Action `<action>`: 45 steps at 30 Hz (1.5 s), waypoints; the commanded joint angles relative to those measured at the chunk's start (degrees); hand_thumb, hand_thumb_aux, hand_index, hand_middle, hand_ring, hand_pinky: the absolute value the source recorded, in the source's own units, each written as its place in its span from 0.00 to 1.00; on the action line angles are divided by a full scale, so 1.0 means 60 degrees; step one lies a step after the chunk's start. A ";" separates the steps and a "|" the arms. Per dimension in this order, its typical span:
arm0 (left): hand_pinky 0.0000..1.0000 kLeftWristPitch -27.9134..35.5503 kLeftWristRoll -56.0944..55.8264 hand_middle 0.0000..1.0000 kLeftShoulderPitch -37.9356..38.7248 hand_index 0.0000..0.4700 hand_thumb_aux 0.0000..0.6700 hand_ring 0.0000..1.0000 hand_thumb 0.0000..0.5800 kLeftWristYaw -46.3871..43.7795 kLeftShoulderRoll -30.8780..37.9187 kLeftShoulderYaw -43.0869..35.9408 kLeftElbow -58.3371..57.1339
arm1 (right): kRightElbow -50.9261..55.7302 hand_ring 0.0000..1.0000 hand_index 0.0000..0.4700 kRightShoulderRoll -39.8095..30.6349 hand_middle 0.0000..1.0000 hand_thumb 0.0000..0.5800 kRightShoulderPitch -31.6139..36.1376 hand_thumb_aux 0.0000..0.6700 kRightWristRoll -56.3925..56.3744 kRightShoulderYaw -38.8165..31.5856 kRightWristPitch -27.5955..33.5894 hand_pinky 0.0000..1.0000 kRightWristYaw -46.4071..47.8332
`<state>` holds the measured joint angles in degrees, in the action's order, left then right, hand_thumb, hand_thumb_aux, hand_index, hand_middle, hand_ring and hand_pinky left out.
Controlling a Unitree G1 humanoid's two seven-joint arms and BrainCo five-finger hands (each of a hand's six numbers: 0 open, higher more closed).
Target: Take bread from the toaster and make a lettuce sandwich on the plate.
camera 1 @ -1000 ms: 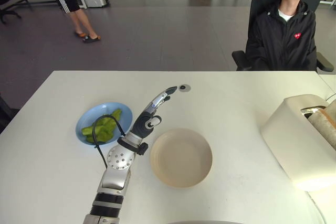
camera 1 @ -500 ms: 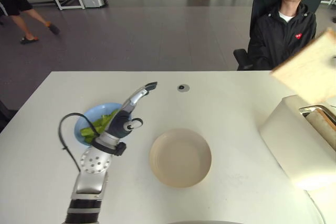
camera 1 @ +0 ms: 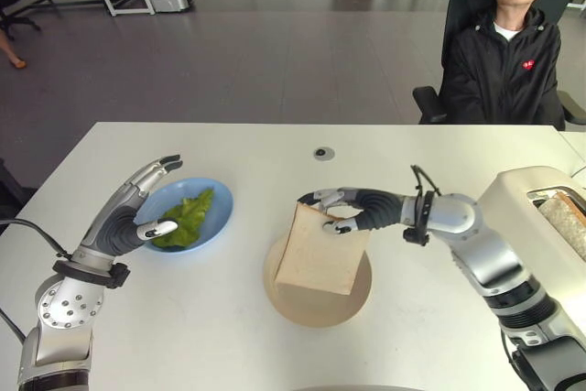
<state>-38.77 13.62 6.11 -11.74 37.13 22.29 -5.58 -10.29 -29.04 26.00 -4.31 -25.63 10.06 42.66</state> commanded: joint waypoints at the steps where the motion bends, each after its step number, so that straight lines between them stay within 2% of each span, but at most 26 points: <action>1: 0.00 0.0074 0.1880 0.00 -0.0114 0.00 0.00 0.00 0.00 0.0981 0.0544 -0.0306 -0.0986 | 0.0575 0.00 1.00 0.0212 0.00 1.00 -0.0081 1.00 0.0890 -0.0441 -0.0529 0.00 -0.0040; 3: 0.00 0.0286 0.3019 0.00 -0.0172 0.00 0.00 0.00 0.00 0.1827 0.0861 -0.0424 -0.1398 | 0.0837 0.00 1.00 0.0270 0.00 1.00 -0.0178 1.00 0.1476 -0.0690 -0.0891 0.00 -0.0206; 4: 0.00 0.0453 0.3529 0.00 -0.0225 0.00 0.00 0.00 0.00 0.2352 0.1023 -0.0444 -0.1600 | 0.0930 0.00 0.77 0.0283 0.00 0.95 -0.0261 0.77 0.1776 -0.0803 -0.1096 0.00 -0.0285; 5: 0.00 0.0615 0.3919 0.00 -0.0331 0.00 0.00 0.00 0.00 0.2795 0.1176 -0.0508 -0.1814 | 0.0976 0.00 0.51 0.0281 0.00 0.76 -0.0345 0.51 0.2059 -0.0861 -0.1268 0.00 -0.0388; 6: 0.00 0.0818 0.4353 0.00 -0.0410 0.00 0.00 0.00 0.00 0.3214 0.1329 -0.0667 -0.2022 | 0.0984 0.00 0.00 0.0247 0.00 0.00 -0.0439 0.00 0.2363 -0.0913 -0.1461 0.00 -0.0479; 11: 0.00 0.1443 0.5541 0.00 -0.0735 0.00 0.00 0.00 0.00 0.4037 0.1649 -0.1872 -0.2700 | 0.1114 0.00 0.00 0.0141 0.00 0.00 -0.0551 0.00 0.3266 -0.0852 -0.2157 0.00 -0.0727; 16: 0.00 0.2485 0.6665 0.00 -0.1145 0.00 0.00 0.00 0.00 0.4544 0.2119 -0.2999 -0.3537 | 0.1153 0.00 0.00 0.0096 0.00 0.00 -0.0635 0.00 0.3628 -0.0526 -0.2436 0.00 -0.0945; 17: 0.00 0.2692 0.6733 0.00 -0.1236 0.05 0.05 0.00 0.11 0.4541 0.2235 -0.3139 -0.3724 | 0.1089 0.00 0.00 0.0076 0.00 0.00 -0.0693 0.00 0.3622 -0.0414 -0.2447 0.00 -0.0981; 19: 0.00 0.2996 0.6717 0.00 -0.1388 0.11 0.11 0.00 0.21 0.4542 0.2455 -0.3326 -0.4025 | 0.0981 0.00 0.00 0.0073 0.00 0.00 -0.0808 0.00 0.3589 -0.0241 -0.2464 0.00 -0.1013; 21: 0.00 0.2981 0.6341 0.00 -0.1601 0.13 0.13 0.00 0.24 0.4554 0.2622 -0.3377 -0.4387 | 0.0971 0.00 0.00 0.0125 0.00 0.00 -0.0932 0.00 0.3585 -0.0161 -0.2508 0.00 -0.1054; 23: 0.00 0.2780 0.5824 0.00 -0.1818 0.12 0.12 0.00 0.22 0.4566 0.2626 -0.3335 -0.4724 | 0.1018 0.00 0.00 0.0184 0.00 0.00 -0.0989 0.00 0.3620 -0.0116 -0.2546 0.00 -0.1086; 24: 0.00 0.2748 0.5628 0.00 -0.1888 0.16 0.16 0.00 0.30 0.4560 0.2623 -0.3354 -0.4846 | 0.1035 0.00 0.00 0.0205 0.00 0.00 -0.1002 0.00 0.3632 -0.0096 -0.2561 0.00 -0.1094; 25: 0.00 0.2786 0.5540 0.00 -0.1955 0.38 0.38 0.00 0.62 0.4550 0.2628 -0.3438 -0.4995 | 0.1053 0.00 0.00 0.0227 0.00 0.00 -0.1012 0.00 0.3644 -0.0085 -0.2578 0.00 -0.1110; 26: 0.00 0.2809 0.5494 0.00 -0.2034 0.53 0.53 0.00 0.78 0.4518 0.2621 -0.3571 -0.5180 | 0.1073 0.00 0.00 0.0246 0.00 0.00 -0.1030 0.00 0.3657 -0.0078 -0.2603 0.00 -0.1124; 27: 0.00 0.2832 0.5465 0.00 -0.2084 0.57 0.57 0.00 0.82 0.4479 0.2614 -0.3697 -0.5312 | 0.1064 0.00 0.00 0.0253 0.00 0.00 -0.1059 0.00 0.3665 -0.0070 -0.2618 0.00 -0.1129; 28: 0.00 0.2849 0.5462 0.00 -0.2142 0.65 0.65 0.00 0.88 0.4433 0.2596 -0.3847 -0.5456 | 0.1053 0.00 0.00 0.0249 0.00 0.00 -0.1090 0.00 0.3678 -0.0063 -0.2638 0.00 -0.1137; 30: 0.00 0.2843 0.5437 0.00 -0.2264 0.70 0.70 0.00 0.91 0.4414 0.2588 -0.4144 -0.5749 | 0.1014 0.00 0.00 0.0230 0.00 0.00 -0.1145 0.00 0.3702 -0.0041 -0.2674 0.00 -0.1143; 34: 0.00 0.2815 0.5341 0.00 -0.2530 0.61 0.61 0.00 0.85 0.4538 0.2559 -0.4595 -0.6280 | 0.0903 0.00 0.00 0.0180 0.00 0.00 -0.1234 0.00 0.3680 0.0008 -0.2702 0.00 -0.1051; 41: 0.00 0.2697 0.5116 0.00 -0.2847 0.61 0.61 0.00 0.85 0.4881 0.2568 -0.5035 -0.6645 | 0.0875 0.00 0.00 0.0185 0.00 0.00 -0.1331 0.00 0.3693 0.0016 -0.2763 0.00 -0.0956; 42: 0.00 0.2669 0.5082 0.00 -0.2860 0.64 0.64 0.00 0.87 0.4901 0.2571 -0.5070 -0.6657 | 0.0882 0.00 0.00 0.0191 0.00 0.00 -0.1334 0.00 0.3700 0.0017 -0.2777 0.00 -0.0956; 44: 0.00 0.2611 0.5005 0.00 -0.2891 0.77 0.77 0.00 0.95 0.4936 0.2568 -0.5150 -0.6691 | 0.0880 0.00 0.00 0.0202 0.00 0.00 -0.1345 0.00 0.3709 0.0017 -0.2804 0.00 -0.0959; 45: 0.00 0.2582 0.4967 0.00 -0.2912 0.92 0.92 0.00 0.99 0.4958 0.2564 -0.5189 -0.6711 | 0.0875 0.00 0.00 0.0205 0.00 0.00 -0.1351 0.00 0.3713 0.0017 -0.2818 0.00 -0.0965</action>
<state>-23.06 43.65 -11.57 18.44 52.40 -7.49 -45.00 -4.78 -27.47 18.31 17.42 -26.06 -6.62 36.44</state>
